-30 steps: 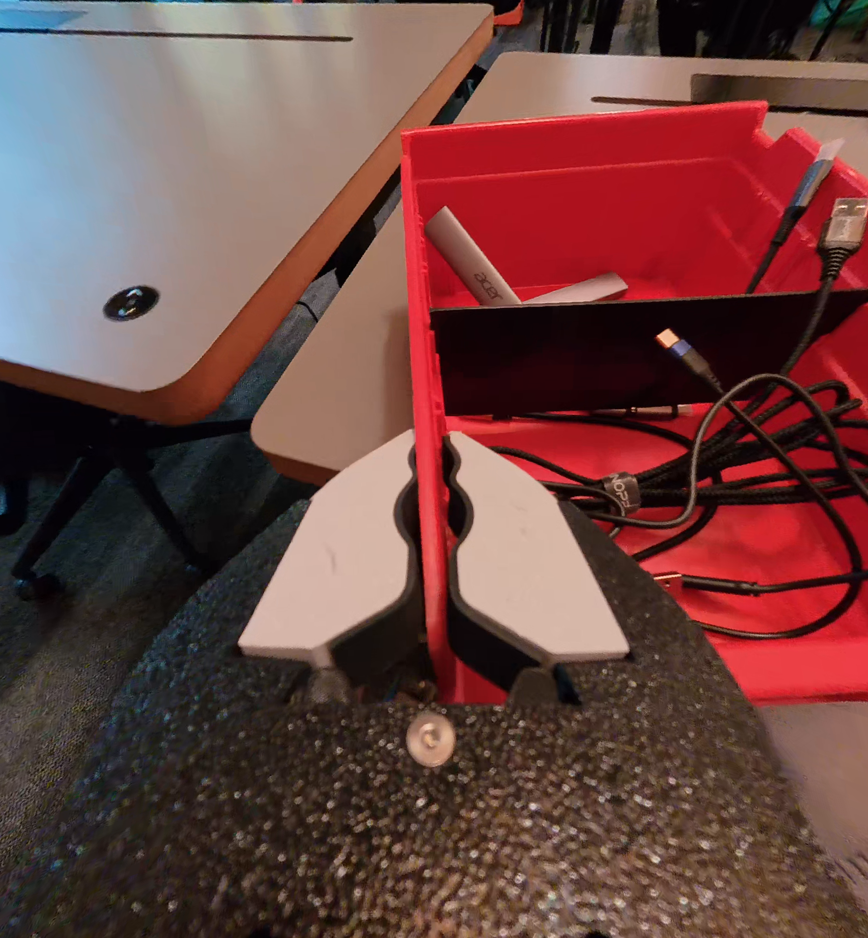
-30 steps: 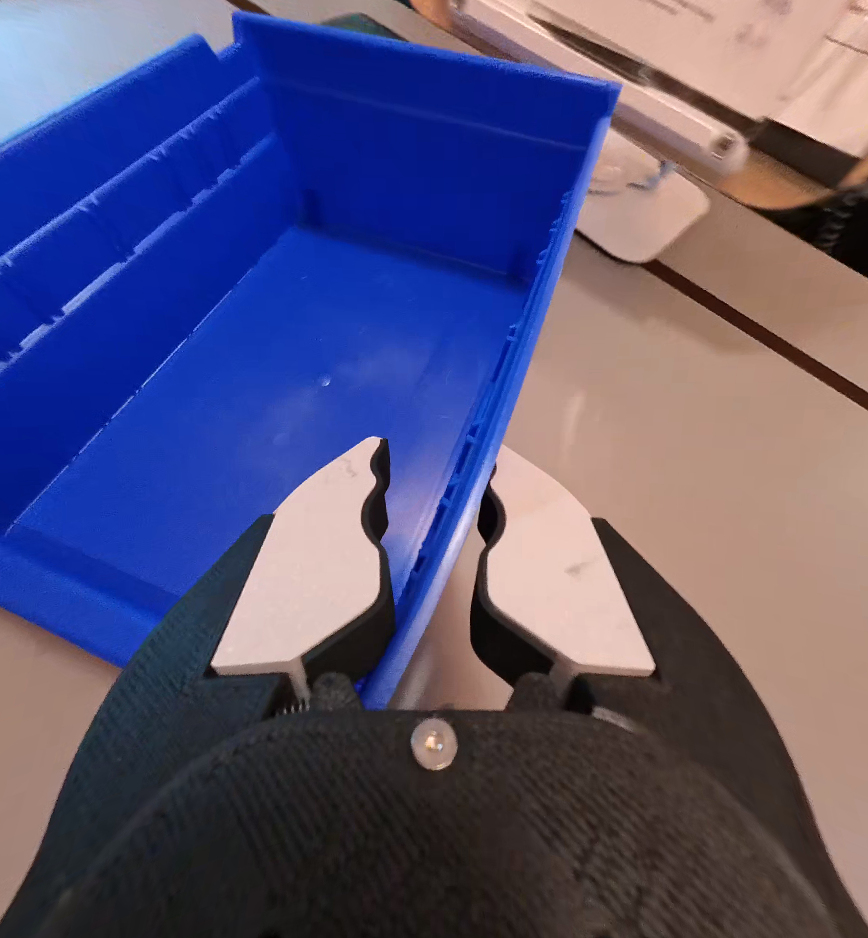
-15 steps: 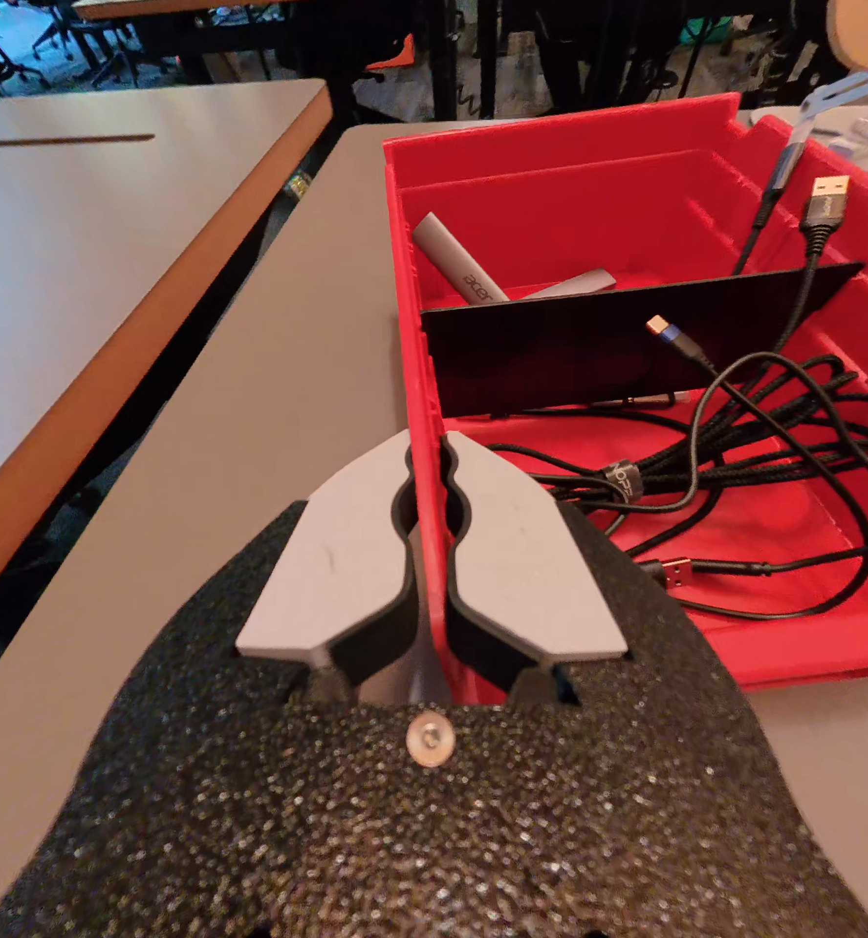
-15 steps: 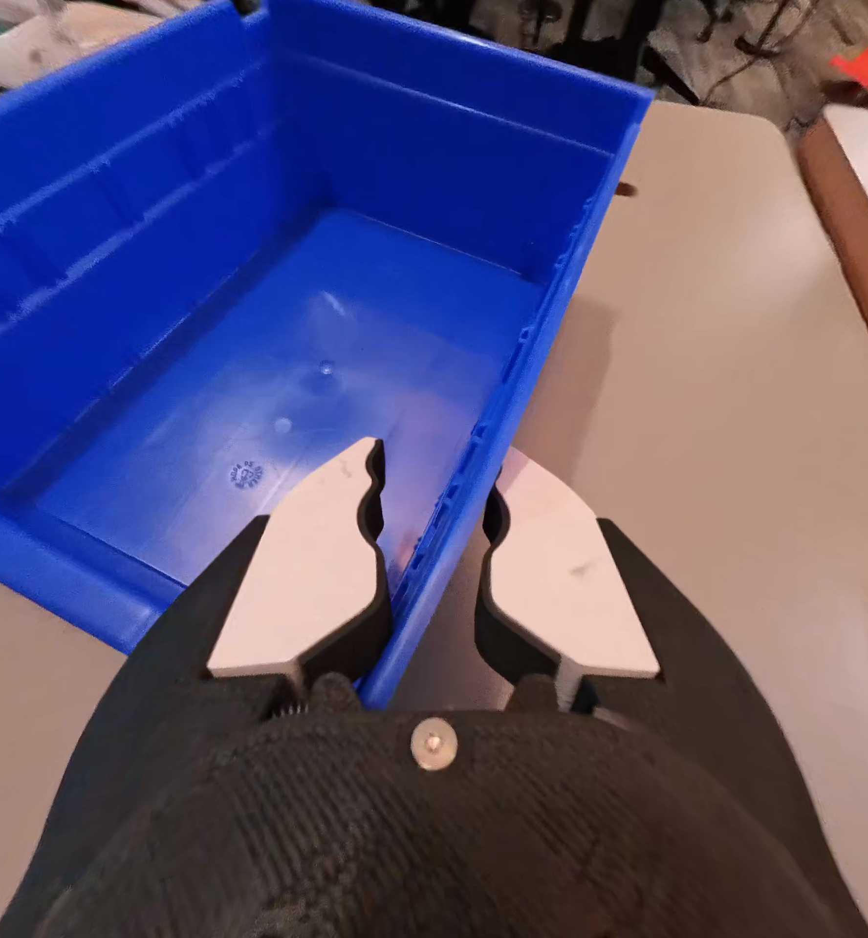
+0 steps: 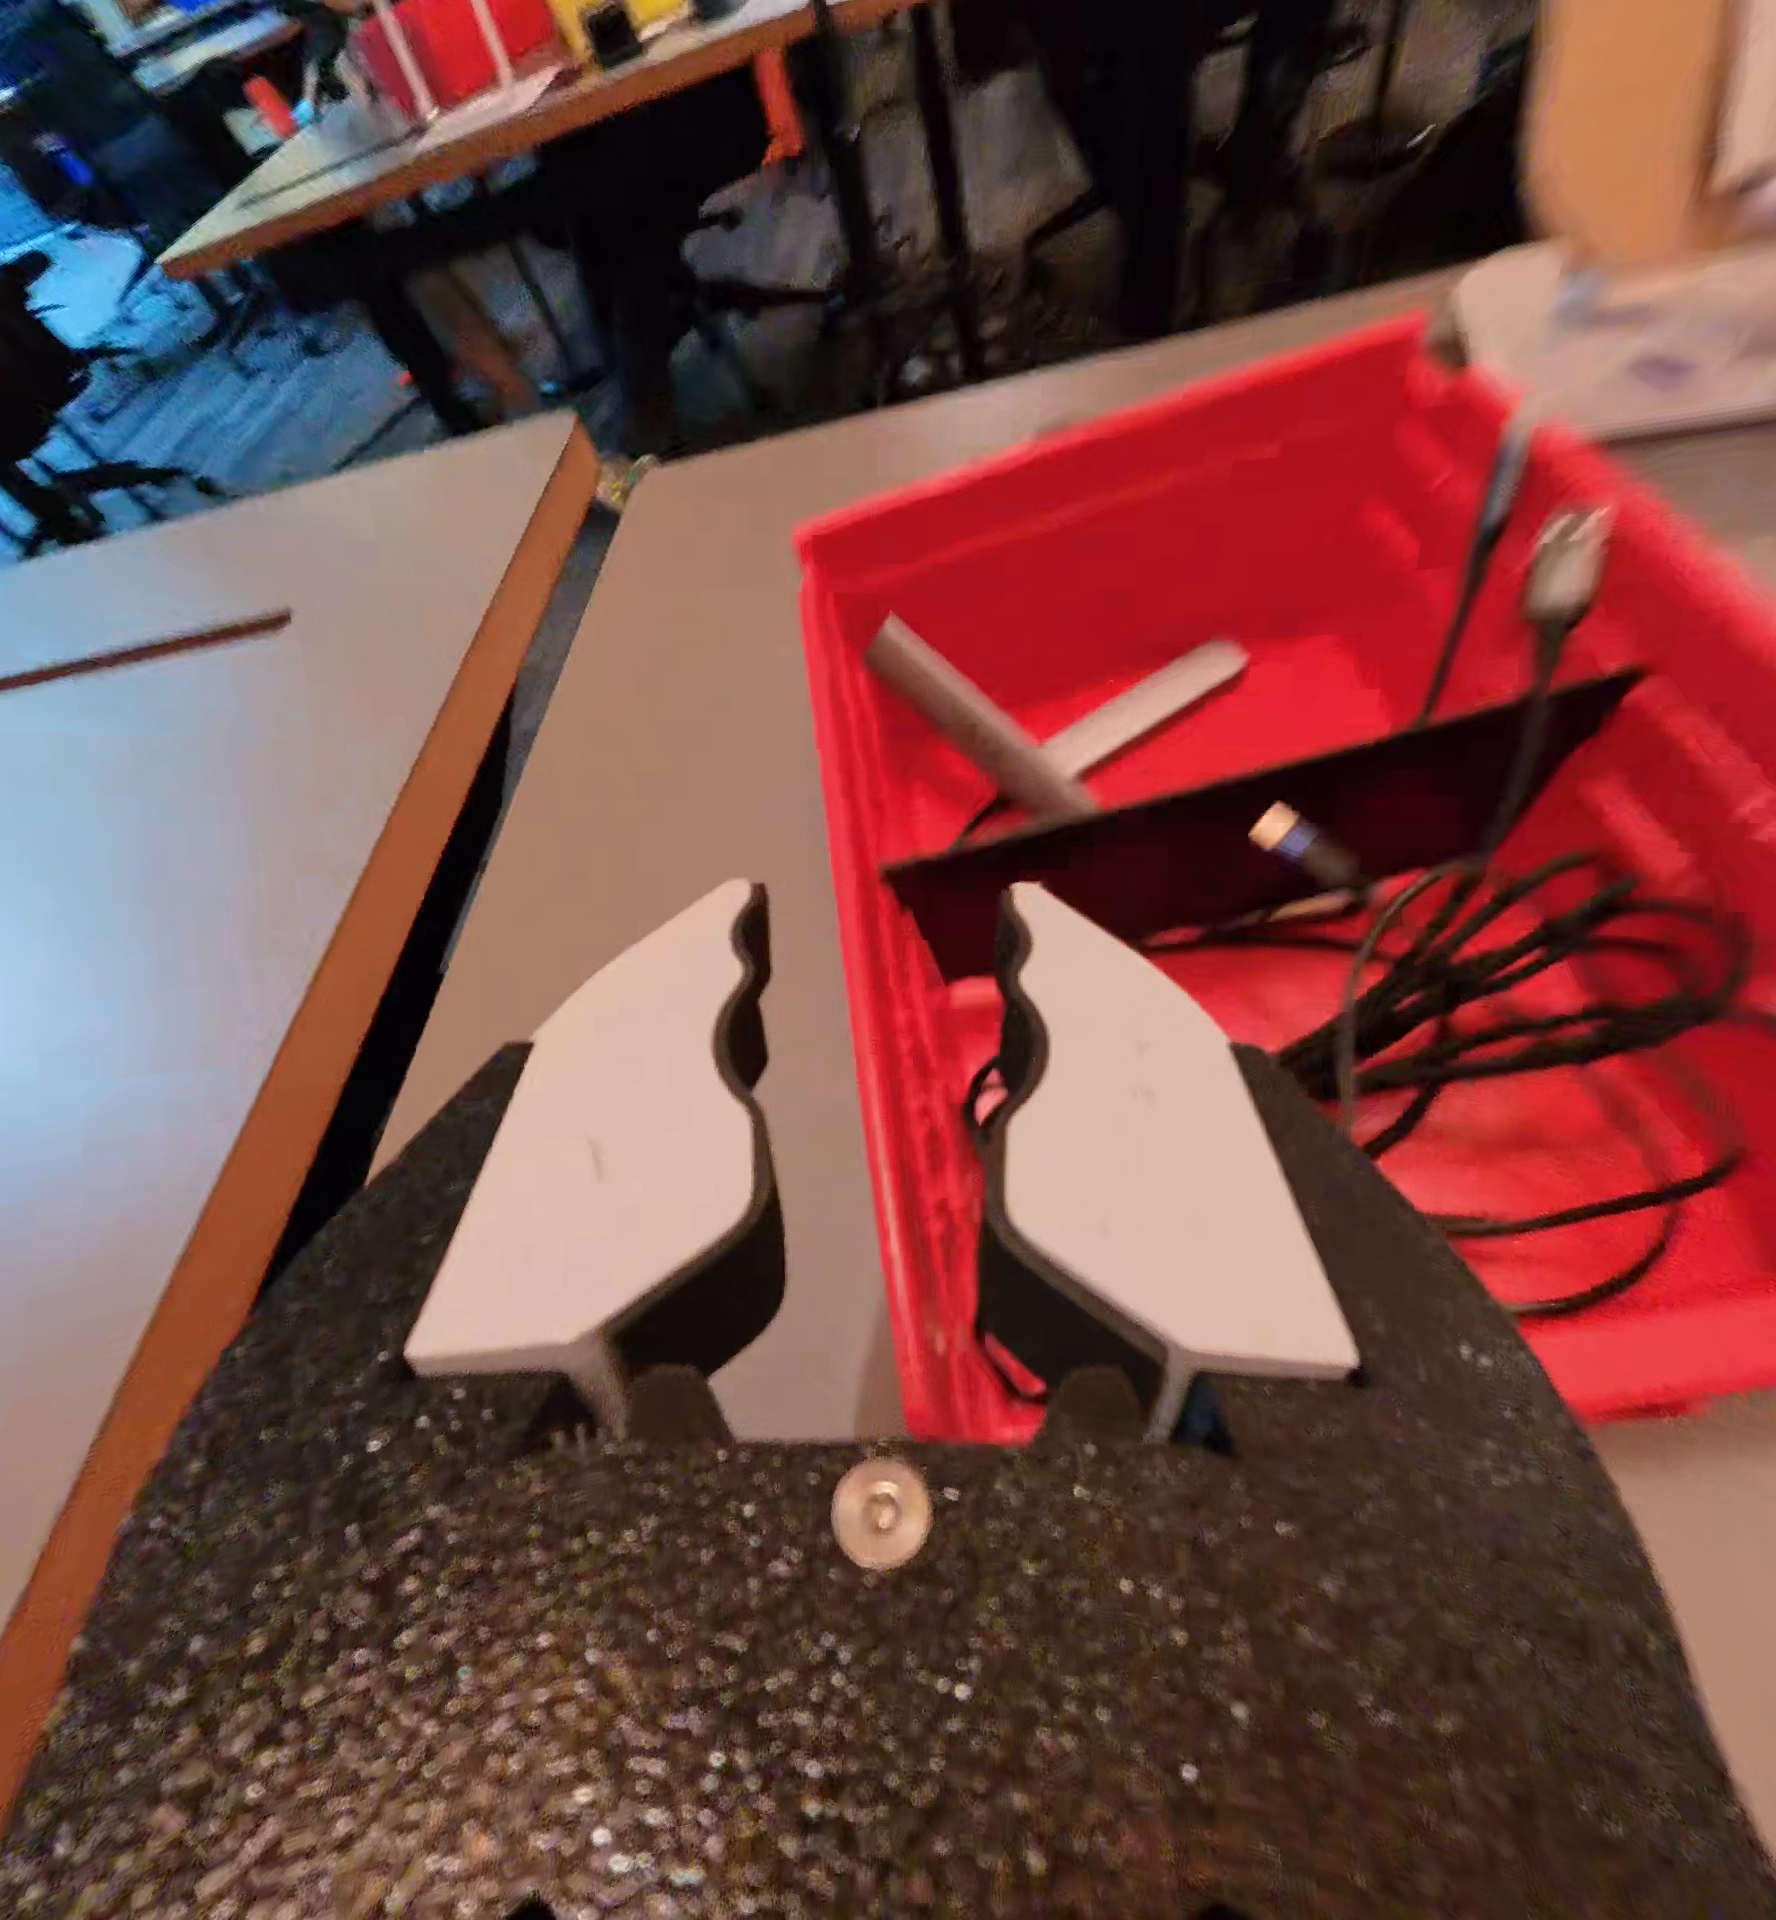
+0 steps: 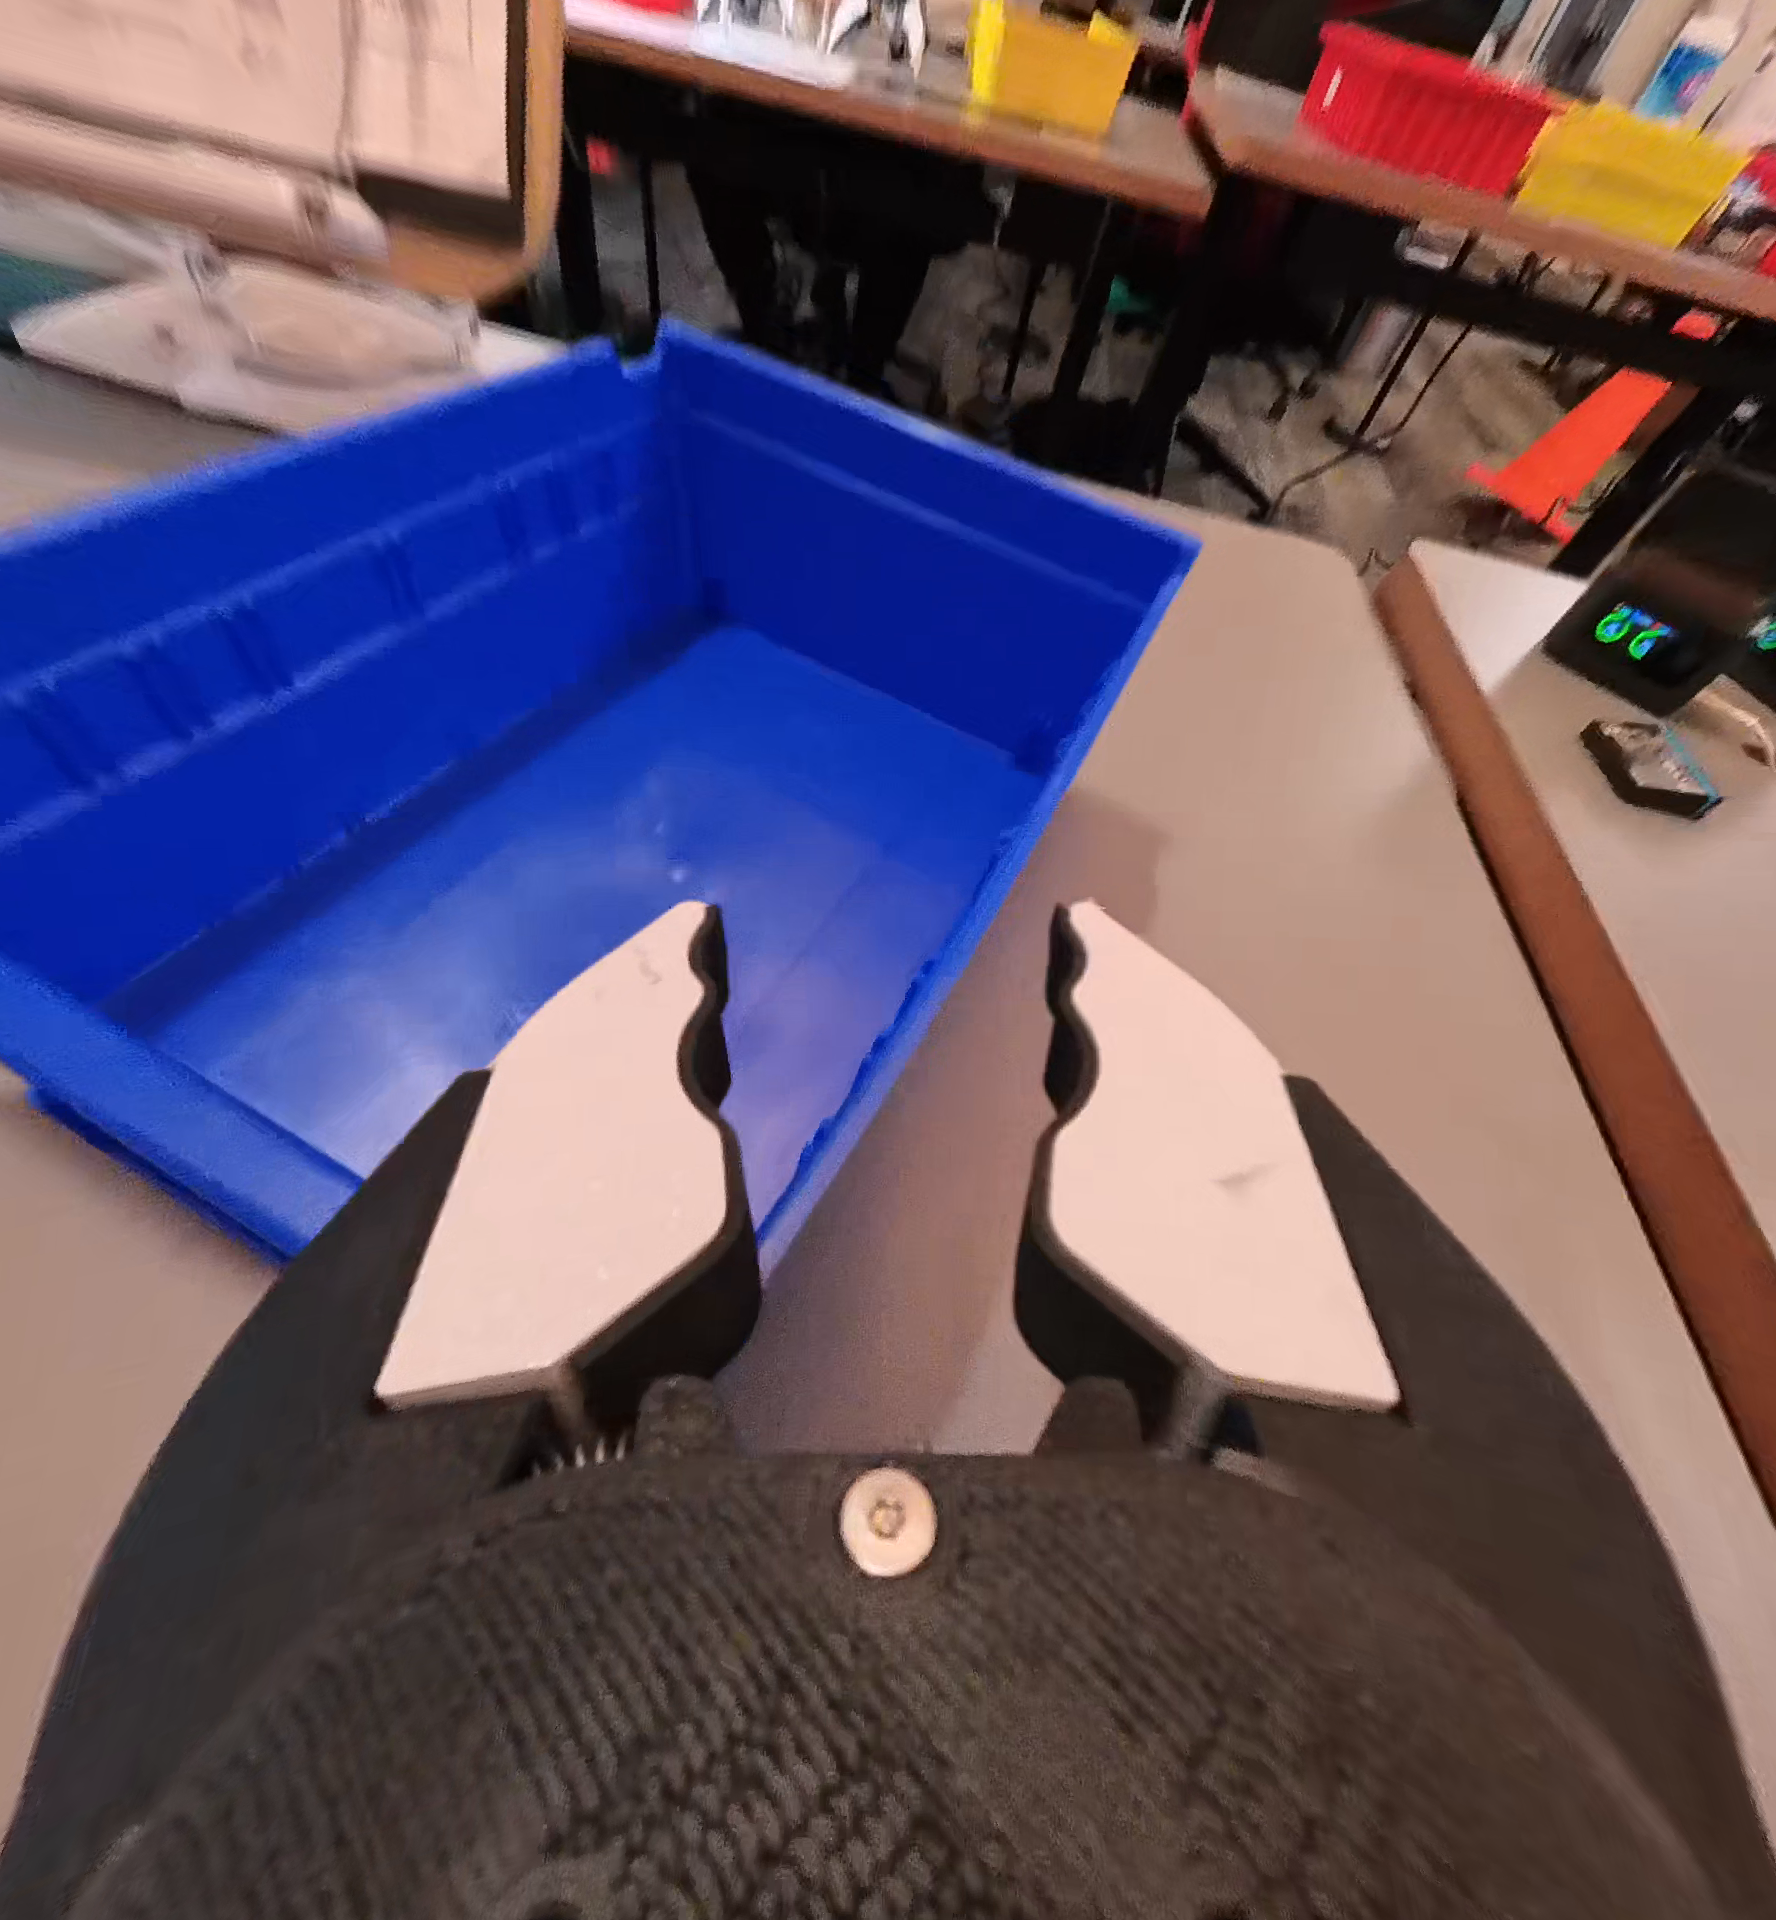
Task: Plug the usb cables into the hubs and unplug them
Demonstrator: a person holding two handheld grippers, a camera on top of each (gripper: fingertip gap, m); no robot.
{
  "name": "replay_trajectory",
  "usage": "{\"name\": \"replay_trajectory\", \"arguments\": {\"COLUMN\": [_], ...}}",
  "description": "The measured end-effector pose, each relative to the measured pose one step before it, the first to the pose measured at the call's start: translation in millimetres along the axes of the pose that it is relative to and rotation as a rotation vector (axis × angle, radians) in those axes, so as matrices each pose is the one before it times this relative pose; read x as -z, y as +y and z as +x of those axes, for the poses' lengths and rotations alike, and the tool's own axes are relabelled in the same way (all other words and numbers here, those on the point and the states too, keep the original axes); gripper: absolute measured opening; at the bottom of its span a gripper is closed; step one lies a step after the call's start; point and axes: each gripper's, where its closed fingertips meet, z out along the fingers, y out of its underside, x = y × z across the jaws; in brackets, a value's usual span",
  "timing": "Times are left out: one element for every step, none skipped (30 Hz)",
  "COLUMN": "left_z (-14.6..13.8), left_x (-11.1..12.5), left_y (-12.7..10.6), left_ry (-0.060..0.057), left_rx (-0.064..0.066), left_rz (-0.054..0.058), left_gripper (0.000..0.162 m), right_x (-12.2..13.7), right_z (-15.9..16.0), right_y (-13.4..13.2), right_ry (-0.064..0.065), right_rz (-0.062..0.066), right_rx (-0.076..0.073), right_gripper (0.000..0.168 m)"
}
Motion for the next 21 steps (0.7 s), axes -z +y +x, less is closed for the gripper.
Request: {"name": "replay_trajectory", "arguments": {"left_z": [5.47, 9.16, 11.94, 12.94, 10.58, 4.63, 0.73, -1.54, -6.24, -10.06, -8.71, -5.42, -4.89, -3.14, -0.30, -1.01, -4.35, -6.51, -5.81, -5.03, -4.10], "left_x": [2.35, -1.18, -5.14, -8.95, -12.25, -15.04, -16.57, -16.69, -16.19, -15.15, -13.98, -12.42, -10.49, -8.63, -7.19, -6.50, -5.84, -5.60, -5.60, -5.28, -5.17], "left_y": [-18.46, -15.80, -12.11, -8.49, -5.23, -2.70, -0.48, 0.76, 0.76, 0.62, 0.51, 0.99, 0.08, -1.77, -1.58, -1.17, -0.72, 0.76, 2.02, 2.41, 1.34], "left_ry": [0.0358, 0.0500, 0.0617, 0.0712, 0.0641, 0.0357, 0.0217, 0.0163, -0.0087, -0.0336, -0.0286, -0.0117, -0.0130, -0.0102, -0.0010, -0.0143, -0.0431, -0.0590, -0.0495, -0.0375, -0.0247], "left_rx": [0.0137, 0.0137, 0.0197, 0.0261, 0.0308, 0.0366, 0.0435, 0.0479, 0.0522, 0.0573, 0.0579, 0.0518, 0.0438, 0.0375, 0.0278, 0.0140, -0.0055, -0.0221, -0.0240, -0.0118, 0.0002], "left_rz": [0.0067, -0.0113, -0.0324, -0.0512, -0.0651, -0.0738, -0.0840, -0.0911, -0.0871, -0.0787, -0.0705, -0.0642, -0.0494, -0.0274, -0.0180, -0.0149, -0.0128, -0.0184, -0.0257, -0.0269, -0.0164], "left_gripper": [0.040, 0.040, 0.041, 0.046, 0.050, 0.054, 0.062, 0.065, 0.068, 0.074, 0.075, 0.075, 0.076, 0.074, 0.067, 0.063, 0.061, 0.058, 0.058, 0.058, 0.058], "right_x": [4.47, 3.24, 2.20, 1.28, 0.36, -0.29, -0.83, -1.19, -1.34, -1.38, -0.82, -0.29, 0.80, 1.61, 2.10, 1.80, 1.22, 0.70, 0.11, -0.46, -1.15], "right_z": [-0.10, -2.90, -3.87, -4.19, -4.25, -3.95, -2.51, -0.90, 0.46, 2.72, 3.80, 4.42, 4.64, 4.31, 2.81, 0.47, -1.20, -2.02, -3.03, -4.41, -4.49], "right_y": [-7.95, -7.56, -7.01, -6.31, -5.29, -3.67, -1.76, 0.48, 3.16, 6.16, 8.20, 7.37, 4.46, 1.76, 0.12, 0.68, 2.21, 3.37, 3.32, 3.04, 2.38], "right_ry": [-0.0117, -0.0256, -0.0262, -0.0219, -0.0180, -0.0163, -0.0082, -0.0001, 0.0053, 0.0141, 0.0144, 0.0115, 0.0090, 0.0069, -0.0030, -0.0204, -0.0319, -0.0367, -0.0395, -0.0445, -0.0400], "right_rz": [0.0317, 0.0322, 0.0319, 0.0301, 0.0256, 0.0174, 0.0100, 0.0017, -0.0102, -0.0259, -0.0414, -0.0393, -0.0234, -0.0060, 0.0042, 0.0018, -0.0096, -0.0201, -0.0196, -0.0146, -0.0075], "right_rx": [-0.0284, -0.0294, -0.0237, -0.0194, -0.0178, -0.0123, -0.0035, 0.0070, 0.0136, 0.0147, 0.0109, 0.0061, 0.0028, 0.0002, -0.0055, -0.0132, -0.0228, -0.0283, -0.0276, -0.0212, -0.0170], "right_gripper": [0.063, 0.067, 0.069, 0.071, 0.074, 0.076, 0.077, 0.077, 0.077, 0.077, 0.077, 0.078, 0.078, 0.077, 0.075, 0.073, 0.072, 0.071, 0.070, 0.065, 0.059]}}
